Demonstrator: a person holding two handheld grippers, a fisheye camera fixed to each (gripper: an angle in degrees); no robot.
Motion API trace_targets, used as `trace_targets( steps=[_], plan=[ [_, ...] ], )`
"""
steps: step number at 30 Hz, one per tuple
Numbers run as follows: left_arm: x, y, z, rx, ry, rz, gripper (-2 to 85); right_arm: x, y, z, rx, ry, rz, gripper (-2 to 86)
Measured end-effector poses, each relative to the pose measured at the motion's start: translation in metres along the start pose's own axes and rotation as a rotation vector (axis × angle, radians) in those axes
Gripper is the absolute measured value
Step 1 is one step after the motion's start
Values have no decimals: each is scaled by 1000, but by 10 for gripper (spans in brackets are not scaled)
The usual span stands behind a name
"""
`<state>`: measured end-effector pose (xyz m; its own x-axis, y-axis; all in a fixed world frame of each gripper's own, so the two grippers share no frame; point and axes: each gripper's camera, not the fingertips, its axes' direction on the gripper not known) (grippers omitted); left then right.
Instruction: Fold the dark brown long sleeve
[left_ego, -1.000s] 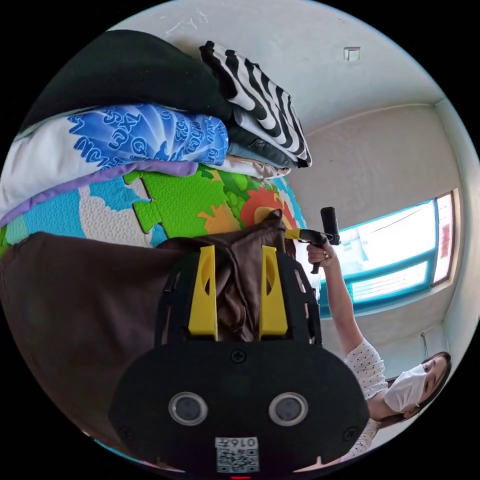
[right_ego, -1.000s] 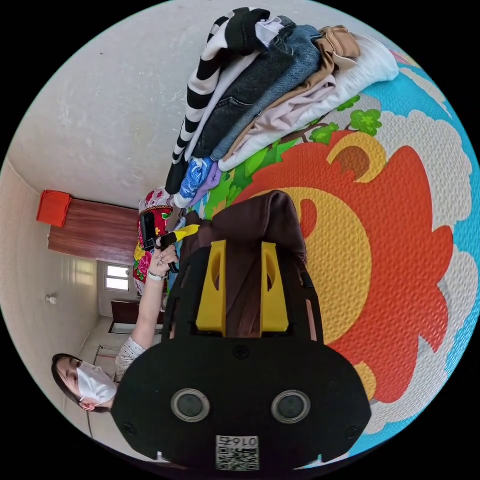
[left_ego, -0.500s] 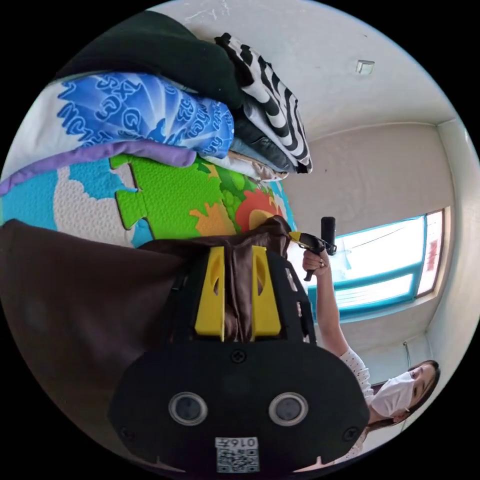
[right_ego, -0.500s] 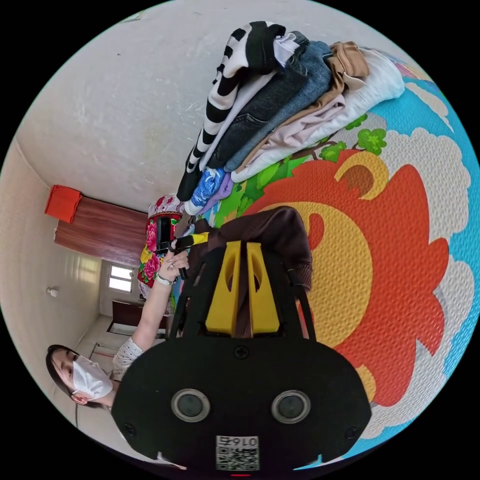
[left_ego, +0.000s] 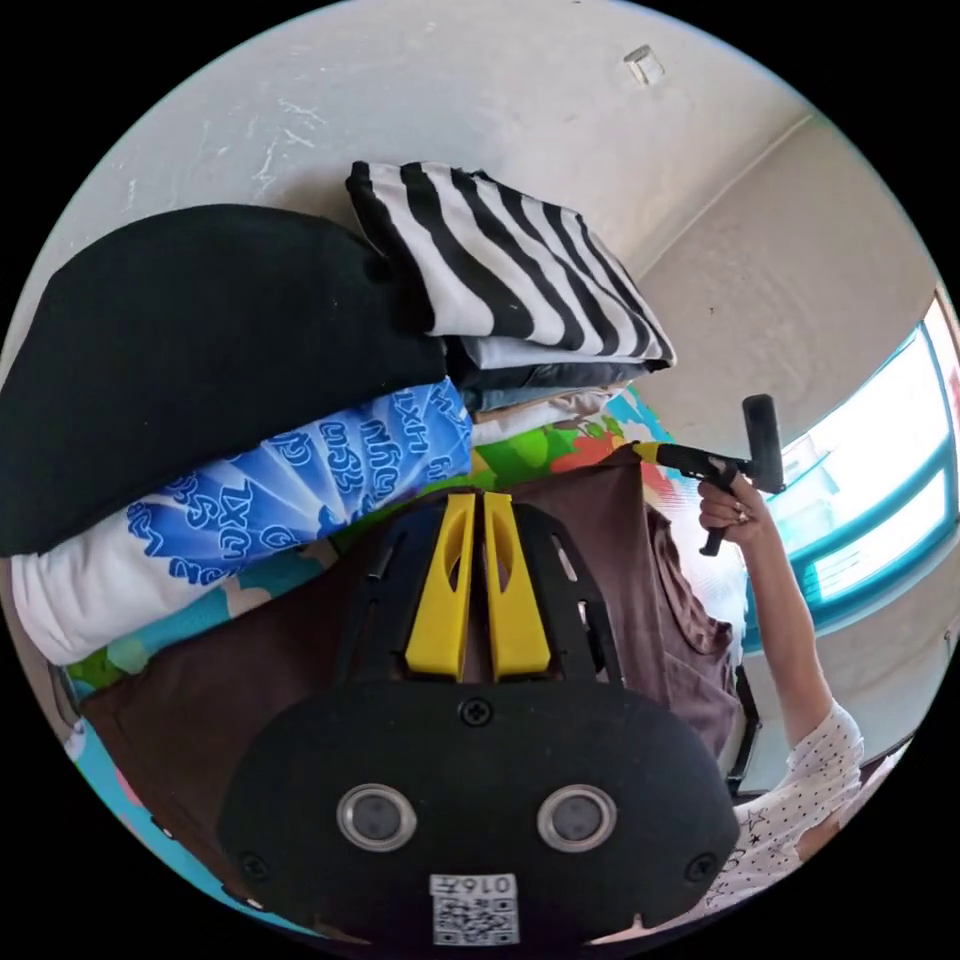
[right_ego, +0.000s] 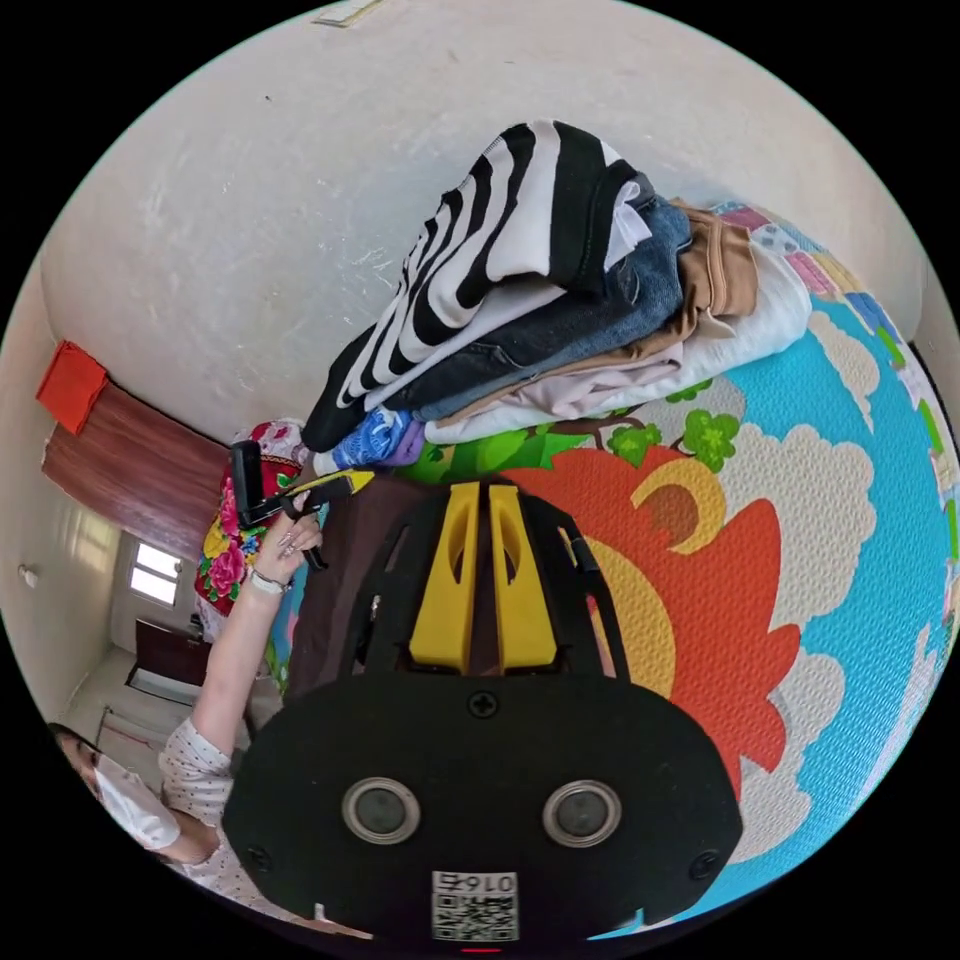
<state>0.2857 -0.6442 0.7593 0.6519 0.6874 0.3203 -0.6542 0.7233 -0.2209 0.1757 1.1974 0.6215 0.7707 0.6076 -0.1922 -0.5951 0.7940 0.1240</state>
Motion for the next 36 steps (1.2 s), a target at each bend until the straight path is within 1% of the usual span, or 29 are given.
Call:
trace_targets(
  steps=[2,4,7,9,11,13,15,17,19,21,22,23,25,28,30,33,36],
  plan=[
    [-4,7,6,14,-12,-22,-10,-6,-9,16,-7,88,-16,6],
    [-10,14,11,22,-13,-41,-10,-6,-15,27,-20,128,-9,6],
    [-23,22,10,20,50,-94,-9,7,-24,40,-29,118,61,8],
    [-35,27,1,14,123,-148,-9,18,-27,37,-9,56,70,9],
    [-41,29,-11,8,215,-164,-9,32,-31,19,-4,-28,100,10],
    [-44,32,-29,1,281,-155,-8,32,-34,-6,3,-42,57,12],
    [-50,40,-57,11,303,-173,-8,34,-38,-33,-9,1,48,15],
    [-56,50,-81,48,317,-198,-9,30,-41,-73,-5,113,30,24],
    [-61,64,-99,86,355,-225,-9,18,-45,-98,7,149,-12,33],
    [-58,80,-114,100,383,-227,-9,1,-52,-110,-3,111,-50,46],
    [-55,84,-115,92,381,-222,-9,-8,-60,-112,-19,59,-52,59],
    [-49,92,-116,66,372,-209,-9,-15,-71,-109,-46,8,-44,70],
    [-35,107,-116,14,371,-194,-9,-20,-89,-103,-79,-17,-11,79],
    [6,145,-124,-46,448,-74,-9,-24,-120,-97,-113,43,38,81],
    [45,190,-143,-96,480,30,-9,-27,-139,-100,-123,87,43,73],
    [85,253,-176,-129,475,121,-9,-39,-172,-130,-86,93,34,30],
    [111,305,-204,-128,444,126,-9,-56,-211,-173,-56,100,10,18]
  ],
)
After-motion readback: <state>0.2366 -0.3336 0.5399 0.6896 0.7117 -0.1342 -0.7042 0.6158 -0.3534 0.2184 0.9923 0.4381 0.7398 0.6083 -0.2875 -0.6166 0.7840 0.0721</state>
